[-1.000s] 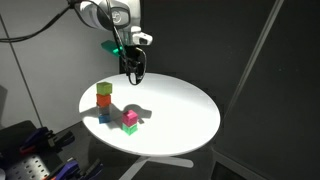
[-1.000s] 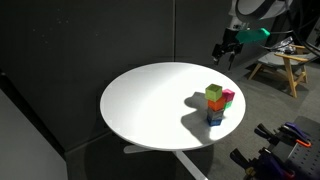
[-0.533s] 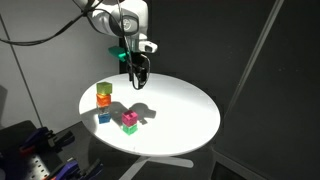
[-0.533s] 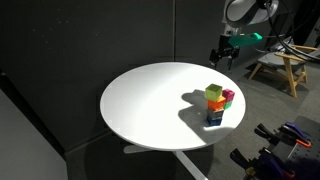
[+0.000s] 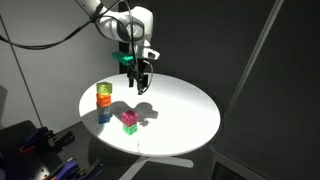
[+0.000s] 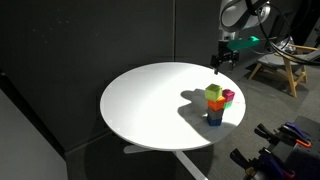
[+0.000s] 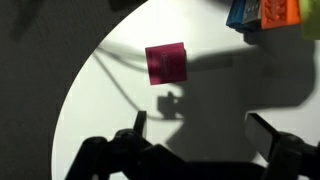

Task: Remove the purple toy block from top of the dark green toy block

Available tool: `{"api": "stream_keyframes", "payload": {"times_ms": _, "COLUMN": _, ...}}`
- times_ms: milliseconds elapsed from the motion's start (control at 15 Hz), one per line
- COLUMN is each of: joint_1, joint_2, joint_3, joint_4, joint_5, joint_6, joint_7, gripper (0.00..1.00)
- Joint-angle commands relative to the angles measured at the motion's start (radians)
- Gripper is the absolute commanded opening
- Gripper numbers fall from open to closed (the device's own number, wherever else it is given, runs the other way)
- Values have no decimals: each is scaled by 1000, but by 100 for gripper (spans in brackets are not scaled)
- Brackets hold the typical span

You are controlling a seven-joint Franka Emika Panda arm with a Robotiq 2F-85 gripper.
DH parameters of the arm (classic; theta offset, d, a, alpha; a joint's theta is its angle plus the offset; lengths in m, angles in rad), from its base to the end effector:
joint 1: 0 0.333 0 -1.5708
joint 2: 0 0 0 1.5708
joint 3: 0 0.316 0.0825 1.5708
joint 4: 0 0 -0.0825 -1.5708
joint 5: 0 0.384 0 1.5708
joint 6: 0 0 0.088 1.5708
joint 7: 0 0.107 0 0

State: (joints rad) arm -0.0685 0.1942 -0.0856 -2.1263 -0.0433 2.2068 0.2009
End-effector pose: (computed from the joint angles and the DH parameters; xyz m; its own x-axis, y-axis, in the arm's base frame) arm 0.5478 -0.0861 0.3100 0.9411 -0.3226 -0.1017 -0.3167 -0.9460 0.0699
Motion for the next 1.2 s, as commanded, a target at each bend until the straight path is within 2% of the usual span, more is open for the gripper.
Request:
{"api": "stream_keyframes", "payload": {"times_ms": 0, "joint_1": -1, "joint_2": 11, "joint_3": -11, "joint_4": 8, "joint_5": -33, "joint_6": 7, "joint_7": -27, "gripper": 100}}
{"api": "stream_keyframes", "payload": {"times_ms": 333, "joint_1": -10, "joint_2": 29, "joint_3": -14, "joint_4": -18, "joint_5": -27, "joint_6": 74, "joint_7": -72, "gripper": 100}}
{"api": "stream_keyframes", "payload": {"times_ms": 800, "joint_1": -14, "joint_2": 22, "joint_3": -18, "joint_4": -110, "joint_5": -26, "joint_6": 224, "joint_7": -115, "gripper": 100}}
{"api": "stream_keyframes", "payload": {"times_ms": 1133, "joint_1": -10, "joint_2": 25, "joint_3": -20, "joint_4": -152, "joint_5": -27, "joint_6": 271, "joint_7": -107, "gripper": 100}}
